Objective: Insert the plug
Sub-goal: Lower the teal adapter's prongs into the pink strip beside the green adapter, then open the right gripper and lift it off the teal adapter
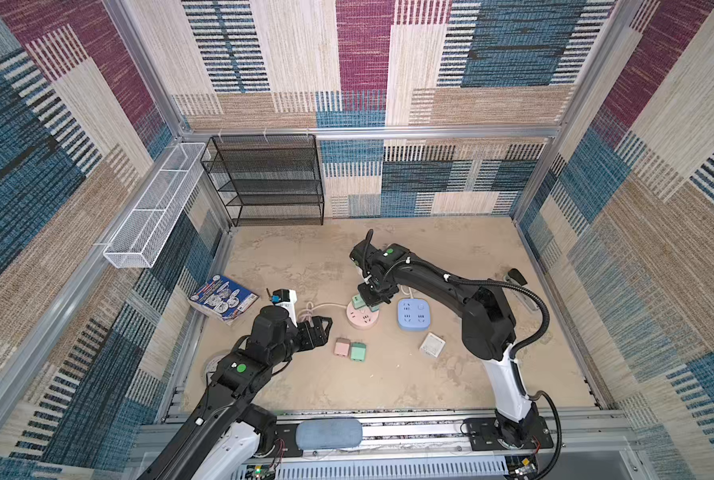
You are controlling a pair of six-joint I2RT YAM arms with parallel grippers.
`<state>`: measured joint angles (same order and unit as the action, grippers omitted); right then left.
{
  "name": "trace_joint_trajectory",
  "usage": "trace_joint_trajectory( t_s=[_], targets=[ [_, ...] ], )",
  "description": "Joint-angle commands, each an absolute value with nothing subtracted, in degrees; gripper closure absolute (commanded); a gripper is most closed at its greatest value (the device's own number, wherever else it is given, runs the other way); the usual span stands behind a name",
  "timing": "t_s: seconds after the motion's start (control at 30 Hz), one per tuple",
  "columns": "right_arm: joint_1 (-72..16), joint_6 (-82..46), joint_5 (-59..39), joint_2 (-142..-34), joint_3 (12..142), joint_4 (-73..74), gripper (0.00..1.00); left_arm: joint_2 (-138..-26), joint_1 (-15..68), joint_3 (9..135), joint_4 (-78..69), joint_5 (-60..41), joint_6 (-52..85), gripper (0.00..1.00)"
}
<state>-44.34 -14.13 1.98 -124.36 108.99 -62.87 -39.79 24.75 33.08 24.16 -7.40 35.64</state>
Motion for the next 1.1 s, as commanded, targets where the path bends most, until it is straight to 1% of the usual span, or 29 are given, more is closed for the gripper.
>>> trace_joint_trajectory(
  t_s=[0.0,0.2,0.37,0.4,0.5,0.57,0.63,0.77,0.87,1.0,1.07],
  targets=[
    [-45.2,-14.4,0.9,-127.2,108.3,-64.2,1.00,-40.1,24.7,32.8,22.6,-6.6,35.0,0.07],
    [-45.6,-14.8,1.3,-128.9,106.6,-64.2,1.00,-39.9,24.7,32.2,22.5,-6.2,35.1,0.07],
    [-45.7,-15.0,1.1,-127.1,105.5,-63.3,1.00,-39.9,24.7,32.4,22.9,-5.9,34.8,0.06],
    [-45.6,-15.1,1.0,-126.6,105.7,-63.3,0.98,-39.8,24.7,32.4,22.9,-5.9,34.7,0.06],
    [-45.6,-14.9,0.3,-124.8,106.9,-62.8,0.82,-40.2,24.7,32.8,22.9,-5.7,34.4,0.06],
    [-45.6,-14.8,0.4,-123.9,107.9,-62.5,0.68,-40.4,24.7,33.1,22.8,-5.8,34.3,0.06],
    [-45.6,-14.9,0.9,-123.3,108.2,-62.4,0.61,-40.5,24.7,33.3,22.9,-5.8,34.4,0.06],
    [-45.6,-15.2,1.8,-121.0,107.0,-61.7,0.54,-40.5,24.7,33.5,23.3,-5.7,34.3,0.06],
    [-45.6,-16.2,2.6,-117.5,104.4,-60.1,0.52,-40.3,24.7,33.8,23.8,-5.5,34.3,0.06],
    [-45.6,-19.0,4.5,-108.5,97.2,-54.4,0.49,-40.4,24.7,34.2,24.1,-5.4,34.3,0.06],
    [-45.9,-21.1,4.2,-102.8,92.1,-49.1,0.49,-40.7,24.7,34.2,24.0,-5.6,34.3,0.06]
  ],
)
